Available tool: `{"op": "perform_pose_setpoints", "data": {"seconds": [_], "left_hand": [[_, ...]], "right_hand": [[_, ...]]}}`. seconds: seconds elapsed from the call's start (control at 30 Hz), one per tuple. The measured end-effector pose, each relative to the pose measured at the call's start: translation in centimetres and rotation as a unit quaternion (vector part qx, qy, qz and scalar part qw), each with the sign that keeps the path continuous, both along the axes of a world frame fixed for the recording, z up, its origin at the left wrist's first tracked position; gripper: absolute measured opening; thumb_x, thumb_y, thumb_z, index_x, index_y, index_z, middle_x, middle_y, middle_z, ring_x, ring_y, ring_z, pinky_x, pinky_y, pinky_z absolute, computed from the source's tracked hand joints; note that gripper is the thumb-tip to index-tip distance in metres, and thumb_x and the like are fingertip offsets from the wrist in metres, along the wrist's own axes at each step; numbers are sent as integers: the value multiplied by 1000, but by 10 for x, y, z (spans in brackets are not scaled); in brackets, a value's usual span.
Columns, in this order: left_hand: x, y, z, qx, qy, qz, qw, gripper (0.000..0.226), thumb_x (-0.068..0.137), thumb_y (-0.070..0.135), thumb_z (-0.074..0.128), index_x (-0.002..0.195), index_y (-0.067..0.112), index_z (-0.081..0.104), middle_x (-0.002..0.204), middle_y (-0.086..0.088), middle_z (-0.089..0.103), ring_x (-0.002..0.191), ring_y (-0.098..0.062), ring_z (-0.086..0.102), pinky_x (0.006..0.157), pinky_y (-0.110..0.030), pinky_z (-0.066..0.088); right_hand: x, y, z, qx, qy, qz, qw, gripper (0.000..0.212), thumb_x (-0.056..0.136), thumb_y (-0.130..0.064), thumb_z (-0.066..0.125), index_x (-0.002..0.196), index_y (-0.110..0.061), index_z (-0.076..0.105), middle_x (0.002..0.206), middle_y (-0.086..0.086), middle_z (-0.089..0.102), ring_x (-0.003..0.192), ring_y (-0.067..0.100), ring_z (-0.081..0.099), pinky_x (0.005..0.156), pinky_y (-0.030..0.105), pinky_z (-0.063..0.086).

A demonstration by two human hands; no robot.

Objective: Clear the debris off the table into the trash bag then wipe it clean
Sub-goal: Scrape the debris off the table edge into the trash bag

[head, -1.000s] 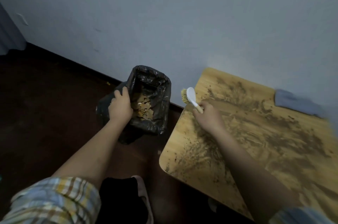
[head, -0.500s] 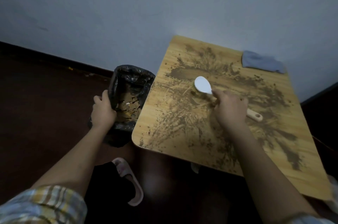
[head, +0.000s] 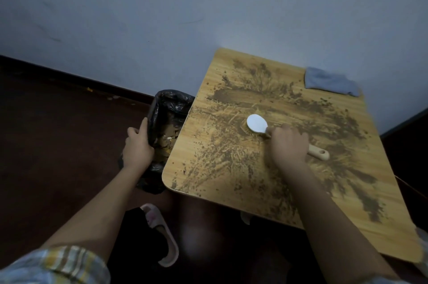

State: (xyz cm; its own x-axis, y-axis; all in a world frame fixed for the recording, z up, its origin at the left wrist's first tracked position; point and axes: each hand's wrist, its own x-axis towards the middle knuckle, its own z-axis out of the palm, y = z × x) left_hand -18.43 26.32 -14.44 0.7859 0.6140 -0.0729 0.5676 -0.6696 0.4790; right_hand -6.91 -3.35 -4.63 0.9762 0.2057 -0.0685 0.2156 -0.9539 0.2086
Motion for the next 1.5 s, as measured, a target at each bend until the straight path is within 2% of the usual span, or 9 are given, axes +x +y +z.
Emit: {"op": "perform_pose_setpoints", "data": {"seconds": [0.23,0.4,0.6,0.7,0.87,1.0,1.13,1.3,1.5], "left_hand": [[-2,1,0,-3,1,5,1000,77,83,-3,50,150,20,20,123,-19,36,93,-39,50,75,-47,49],[-3,6,0,6,-4,8,1000,76,84,-3,49,151,20,19,122,-20,37,93,-39,50,71,-45,47],[-2,6,4,16,1,-2,1000,77,84,-2,51,150,20,19,123,-17,37,95,-36,49,69,-42,45],[-1,6,7,18,5,-5,1000,77,84,-2,51,150,21,19,124,-17,36,97,-36,48,70,-42,45],[-2,7,8,22,6,-8,1000,77,85,-2,51,151,21,18,125,-16,36,96,-35,48,69,-41,44],[2,5,7,29,6,-16,999,77,85,-2,50,151,21,17,125,-16,35,97,-34,47,66,-37,39],[2,6,7,30,8,-18,999,76,85,-2,50,151,21,18,125,-15,36,99,-34,47,66,-36,37],[3,5,8,21,14,-12,1000,77,85,-2,50,151,22,17,125,-15,35,101,-34,46,69,-38,40],[2,9,11,17,14,-4,1000,77,85,-2,48,151,22,17,125,-14,35,101,-33,46,68,-36,38]], "right_hand": [[2,32,-2,94,-26,78,992,38,97,-19,46,131,-35,54,111,4,58,103,27,58,85,37,39],[8,33,0,78,-21,45,996,36,97,-18,45,126,-35,58,119,5,58,110,27,56,90,38,38],[2,65,-4,39,-5,100,994,36,97,-16,44,125,-33,58,110,4,59,104,27,57,88,37,38],[1,87,-4,58,8,124,991,35,96,-15,45,124,-31,59,110,5,58,104,27,56,90,38,38],[8,94,-1,112,-10,131,985,44,97,-16,46,136,-36,50,115,5,56,107,28,57,94,41,37],[8,89,0,71,-16,140,988,36,97,-22,48,129,-35,55,113,5,57,107,28,57,92,39,37],[5,98,-2,14,-14,134,991,32,96,-17,46,122,-31,59,110,4,57,106,28,57,92,40,36],[7,117,-3,14,-12,153,988,35,95,-14,47,124,-30,59,110,3,56,104,26,58,88,39,36],[5,149,-3,19,-22,193,981,29,94,-17,53,118,-30,61,106,2,57,102,24,58,84,38,35]]}}
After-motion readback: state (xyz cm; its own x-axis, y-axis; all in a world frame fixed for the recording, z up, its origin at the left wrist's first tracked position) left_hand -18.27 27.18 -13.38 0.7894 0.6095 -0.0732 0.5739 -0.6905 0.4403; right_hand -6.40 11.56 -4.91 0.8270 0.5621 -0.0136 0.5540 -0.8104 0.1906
